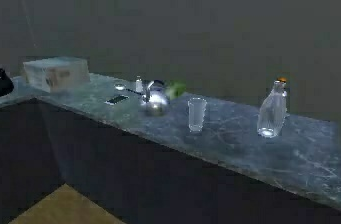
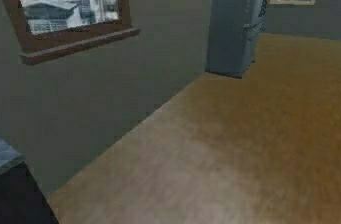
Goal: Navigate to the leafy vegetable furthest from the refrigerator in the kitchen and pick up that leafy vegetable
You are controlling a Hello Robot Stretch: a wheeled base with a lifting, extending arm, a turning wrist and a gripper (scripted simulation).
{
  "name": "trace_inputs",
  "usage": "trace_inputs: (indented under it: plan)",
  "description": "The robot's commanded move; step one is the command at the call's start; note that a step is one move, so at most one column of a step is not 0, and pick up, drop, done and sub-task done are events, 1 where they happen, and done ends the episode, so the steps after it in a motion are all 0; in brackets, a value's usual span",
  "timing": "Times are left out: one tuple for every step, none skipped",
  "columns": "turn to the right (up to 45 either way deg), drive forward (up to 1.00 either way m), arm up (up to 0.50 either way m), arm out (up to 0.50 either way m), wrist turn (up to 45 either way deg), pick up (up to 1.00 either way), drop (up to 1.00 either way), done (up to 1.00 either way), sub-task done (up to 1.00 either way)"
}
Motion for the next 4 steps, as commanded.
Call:
trace_inputs:
  plan:
    - [-45.0,0.0,0.0,0.0,0.0,0.0,0.0,0.0,0.0]
    - [-39.0,0.0,0.0,0.0,0.0,0.0,0.0,0.0,0.0]
    - [45.0,0.0,0.0,0.0,0.0,0.0,0.0,0.0,0.0]
    - [12.0,0.0,0.0,0.0,0.0,0.0,0.0,0.0,0.0]
